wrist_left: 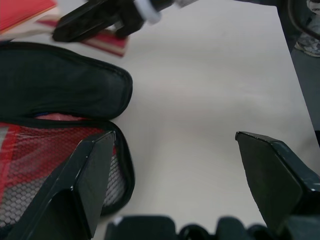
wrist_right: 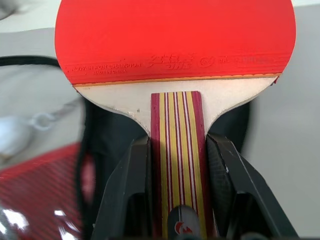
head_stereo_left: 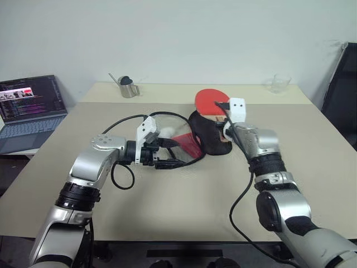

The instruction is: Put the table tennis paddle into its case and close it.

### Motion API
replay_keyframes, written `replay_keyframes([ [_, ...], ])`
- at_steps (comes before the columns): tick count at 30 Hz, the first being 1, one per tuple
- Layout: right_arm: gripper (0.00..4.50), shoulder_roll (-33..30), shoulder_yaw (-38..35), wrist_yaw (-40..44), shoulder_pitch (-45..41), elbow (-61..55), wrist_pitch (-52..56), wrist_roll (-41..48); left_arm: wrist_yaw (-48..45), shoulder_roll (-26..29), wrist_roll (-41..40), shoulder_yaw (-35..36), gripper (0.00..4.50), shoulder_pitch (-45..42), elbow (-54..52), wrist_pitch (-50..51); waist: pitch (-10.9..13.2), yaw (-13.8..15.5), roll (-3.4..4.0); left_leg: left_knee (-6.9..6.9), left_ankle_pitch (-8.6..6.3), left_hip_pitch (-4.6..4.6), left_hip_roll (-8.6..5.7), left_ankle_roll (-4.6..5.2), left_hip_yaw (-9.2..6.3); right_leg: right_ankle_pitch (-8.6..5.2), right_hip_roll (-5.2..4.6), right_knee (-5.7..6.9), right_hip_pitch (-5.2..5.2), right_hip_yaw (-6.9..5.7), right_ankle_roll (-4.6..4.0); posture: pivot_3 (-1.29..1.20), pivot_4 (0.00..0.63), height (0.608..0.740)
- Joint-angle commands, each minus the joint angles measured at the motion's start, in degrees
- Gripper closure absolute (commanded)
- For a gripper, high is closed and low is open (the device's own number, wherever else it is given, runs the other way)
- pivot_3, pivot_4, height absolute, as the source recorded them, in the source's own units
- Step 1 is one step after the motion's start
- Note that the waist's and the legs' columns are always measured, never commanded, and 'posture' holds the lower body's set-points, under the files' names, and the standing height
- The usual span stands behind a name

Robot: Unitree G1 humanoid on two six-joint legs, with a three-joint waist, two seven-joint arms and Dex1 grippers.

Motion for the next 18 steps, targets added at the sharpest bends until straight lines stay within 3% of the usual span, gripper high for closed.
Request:
replay_keyframes([
  [1, 3.40, 0.19, -0.46, 0.64, -4.41, 7.46, -8.52, -0.40, 1.72, 1.71, -2.03, 2.99, 0.27, 2.10, -5.97, 2.36, 0.00, 0.05, 0.00, -0.01, 0.00, 0.00, 0.00, 0.00, -0.02, 0.00, 0.00, 0.01, 0.00, -0.02, -0.01, 0.00, 0.150, 0.740],
  [18, 3.40, 1.46, 0.08, 2.29, -6.51, 25.75, -19.84, -2.23, 6.96, 5.21, -5.95, 6.08, 0.27, 8.21, -15.75, 8.37, 0.00, 0.03, 0.00, 0.02, 0.02, 0.04, 0.01, -0.02, -0.03, 0.01, 0.00, 0.10, 0.01, -0.01, -0.03, 0.00, 0.150, 0.740],
])
